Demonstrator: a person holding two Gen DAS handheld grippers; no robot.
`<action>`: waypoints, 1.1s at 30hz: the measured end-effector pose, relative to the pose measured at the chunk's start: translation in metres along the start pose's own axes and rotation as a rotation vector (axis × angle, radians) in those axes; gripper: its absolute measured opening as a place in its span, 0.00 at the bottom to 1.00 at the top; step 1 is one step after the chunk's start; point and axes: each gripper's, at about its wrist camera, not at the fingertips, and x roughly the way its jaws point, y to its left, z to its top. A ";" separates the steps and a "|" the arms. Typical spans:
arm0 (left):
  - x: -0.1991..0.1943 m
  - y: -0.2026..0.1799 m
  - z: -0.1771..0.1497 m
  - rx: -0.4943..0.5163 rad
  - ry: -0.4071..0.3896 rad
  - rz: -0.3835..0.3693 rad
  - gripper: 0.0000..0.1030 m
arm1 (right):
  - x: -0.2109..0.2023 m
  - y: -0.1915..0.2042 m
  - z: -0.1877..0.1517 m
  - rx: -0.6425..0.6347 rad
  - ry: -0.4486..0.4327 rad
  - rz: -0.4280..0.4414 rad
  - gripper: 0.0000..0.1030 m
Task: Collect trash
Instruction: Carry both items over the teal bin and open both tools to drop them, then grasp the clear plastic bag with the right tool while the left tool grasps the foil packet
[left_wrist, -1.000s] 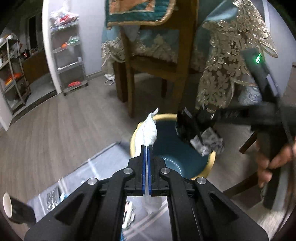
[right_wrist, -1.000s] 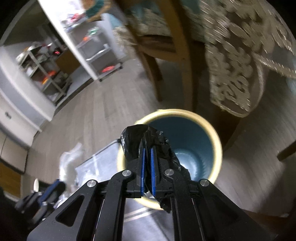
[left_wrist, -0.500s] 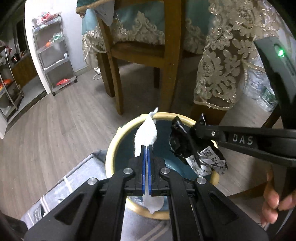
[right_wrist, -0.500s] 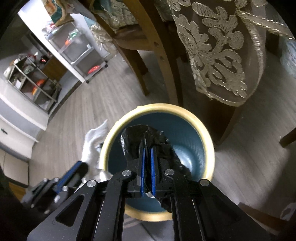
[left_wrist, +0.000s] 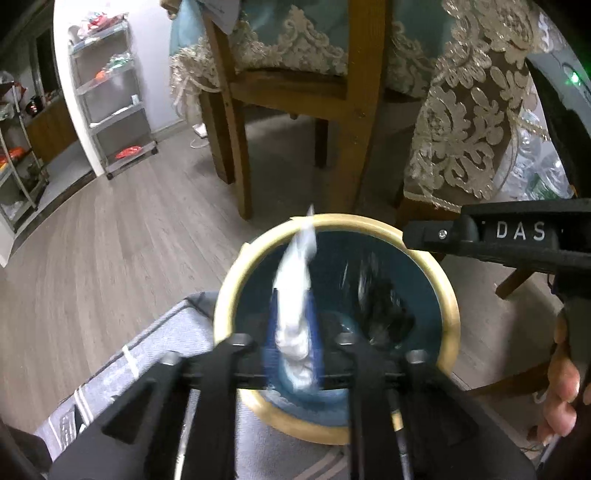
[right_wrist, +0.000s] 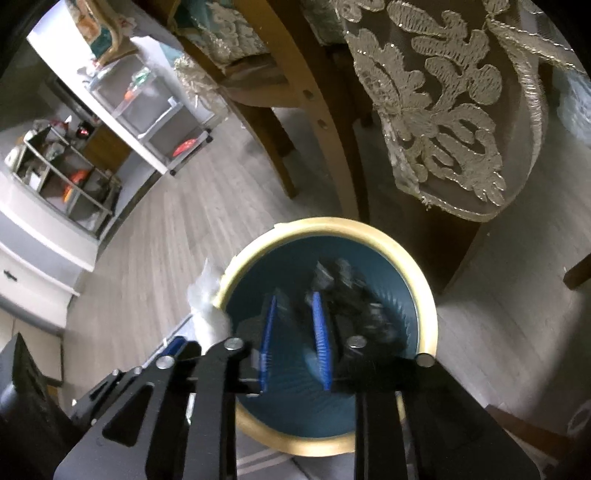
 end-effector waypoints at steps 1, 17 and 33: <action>-0.005 0.003 0.000 -0.009 -0.015 0.002 0.42 | -0.001 0.002 0.000 -0.005 -0.002 0.002 0.30; -0.074 0.054 -0.027 -0.126 -0.084 0.090 0.81 | -0.038 0.053 -0.002 -0.101 -0.074 0.004 0.84; -0.171 0.109 -0.061 -0.150 -0.160 0.155 0.94 | -0.077 0.107 -0.026 -0.315 -0.124 -0.050 0.93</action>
